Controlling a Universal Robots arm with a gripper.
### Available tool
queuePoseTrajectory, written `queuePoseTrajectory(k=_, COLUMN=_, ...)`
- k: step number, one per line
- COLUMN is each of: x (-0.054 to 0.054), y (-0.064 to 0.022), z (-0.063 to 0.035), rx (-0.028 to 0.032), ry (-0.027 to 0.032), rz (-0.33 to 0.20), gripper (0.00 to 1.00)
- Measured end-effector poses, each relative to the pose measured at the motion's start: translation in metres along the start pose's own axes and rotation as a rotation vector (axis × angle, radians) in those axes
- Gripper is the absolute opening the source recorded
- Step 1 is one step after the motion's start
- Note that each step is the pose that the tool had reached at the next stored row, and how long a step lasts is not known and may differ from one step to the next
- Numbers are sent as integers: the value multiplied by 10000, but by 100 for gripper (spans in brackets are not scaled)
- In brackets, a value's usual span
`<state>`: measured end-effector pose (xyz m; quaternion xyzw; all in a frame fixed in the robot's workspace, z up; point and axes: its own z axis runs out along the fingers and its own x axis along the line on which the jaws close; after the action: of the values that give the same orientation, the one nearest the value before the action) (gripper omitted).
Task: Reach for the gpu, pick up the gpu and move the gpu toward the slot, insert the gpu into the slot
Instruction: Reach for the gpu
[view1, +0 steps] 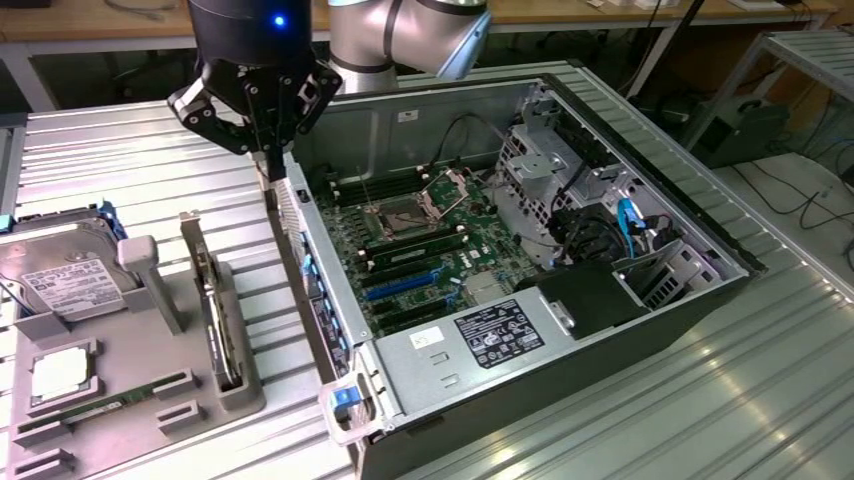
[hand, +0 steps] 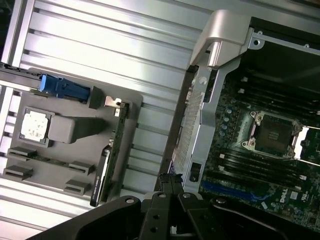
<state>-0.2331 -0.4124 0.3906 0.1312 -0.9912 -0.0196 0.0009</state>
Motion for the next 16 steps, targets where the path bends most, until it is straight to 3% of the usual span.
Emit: queuePoseTrajectory(k=16, x=57, y=-7, z=5, rx=-5, ry=28, rz=-373, gripper=11)
